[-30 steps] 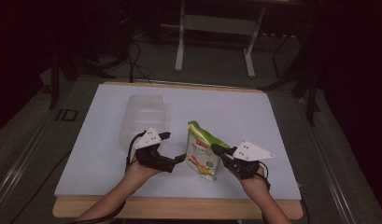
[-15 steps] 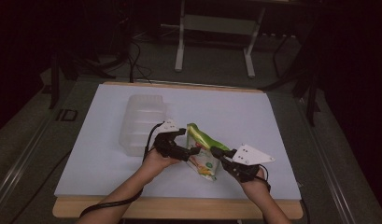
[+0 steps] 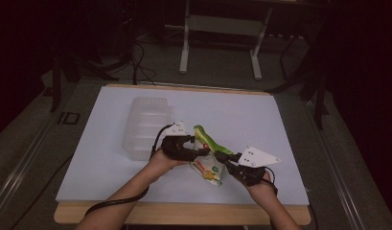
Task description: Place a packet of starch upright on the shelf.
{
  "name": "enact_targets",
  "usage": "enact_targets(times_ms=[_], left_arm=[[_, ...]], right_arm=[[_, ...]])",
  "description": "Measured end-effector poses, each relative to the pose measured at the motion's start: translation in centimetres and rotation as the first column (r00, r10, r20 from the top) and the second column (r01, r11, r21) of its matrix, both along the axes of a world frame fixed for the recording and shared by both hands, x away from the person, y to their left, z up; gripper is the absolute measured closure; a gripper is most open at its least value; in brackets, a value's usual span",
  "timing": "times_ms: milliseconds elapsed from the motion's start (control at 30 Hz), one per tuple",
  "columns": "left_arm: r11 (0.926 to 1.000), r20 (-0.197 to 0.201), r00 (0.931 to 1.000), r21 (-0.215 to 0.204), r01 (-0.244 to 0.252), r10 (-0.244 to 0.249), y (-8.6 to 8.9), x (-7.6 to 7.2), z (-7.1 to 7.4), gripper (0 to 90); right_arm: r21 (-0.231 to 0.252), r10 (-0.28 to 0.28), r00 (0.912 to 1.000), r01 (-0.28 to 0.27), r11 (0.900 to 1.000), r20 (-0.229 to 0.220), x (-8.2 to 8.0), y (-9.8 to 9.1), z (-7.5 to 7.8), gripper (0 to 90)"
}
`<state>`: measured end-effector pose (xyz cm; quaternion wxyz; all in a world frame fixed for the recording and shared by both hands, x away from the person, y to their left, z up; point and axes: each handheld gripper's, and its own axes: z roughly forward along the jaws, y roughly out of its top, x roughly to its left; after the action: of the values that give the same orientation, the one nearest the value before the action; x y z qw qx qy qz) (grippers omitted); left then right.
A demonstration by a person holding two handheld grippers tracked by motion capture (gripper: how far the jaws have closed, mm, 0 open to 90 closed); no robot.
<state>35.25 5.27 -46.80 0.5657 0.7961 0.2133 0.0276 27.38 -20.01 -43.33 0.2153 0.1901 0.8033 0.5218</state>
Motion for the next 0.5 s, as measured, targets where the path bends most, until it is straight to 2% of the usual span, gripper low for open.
enact_targets(times_ms=[167, 200, 267, 333, 500], left_arm=[[0.9997, 0.023, 0.9997, 0.022, -0.013, 0.013, -0.5, -0.6, -0.2, 81.5], [0.9995, 0.025, 0.9994, 0.021, -0.023, 0.022, -0.5, -0.7, -0.2, 84.4], [0.9996, 0.016, 0.9996, 0.011, -0.024, 0.024, -0.5, -0.7, -0.2, 85.1], [0.9992, -0.013, 0.9991, -0.007, -0.039, 0.039, -0.4, -0.7, -0.2, 85.3], [0.9978, -0.026, 0.9976, -0.017, -0.064, 0.064, -0.7, -1.2, 0.7, 86.0]], right_arm=[[-0.01, -0.004, 0.9999, 0.004, 0.9999, -0.012, 0.1, 0.4, -0.3, 88.7], [-0.007, -0.007, 0.9998, 0.007, 1.0, -0.017, 0.2, 0.5, -0.4, 88.6], [-0.002, -0.014, 0.9997, 0.014, 0.9999, -0.021, 0.2, 0.5, -0.4, 87.8], [0.008, -0.023, 0.9994, 0.023, 0.9997, -0.025, 0.2, 0.4, -0.3, 86.5], [0.067, -0.003, 0.9994, 0.006, 0.9978, -0.033, 0.2, -0.2, 0.2, 78.5]])
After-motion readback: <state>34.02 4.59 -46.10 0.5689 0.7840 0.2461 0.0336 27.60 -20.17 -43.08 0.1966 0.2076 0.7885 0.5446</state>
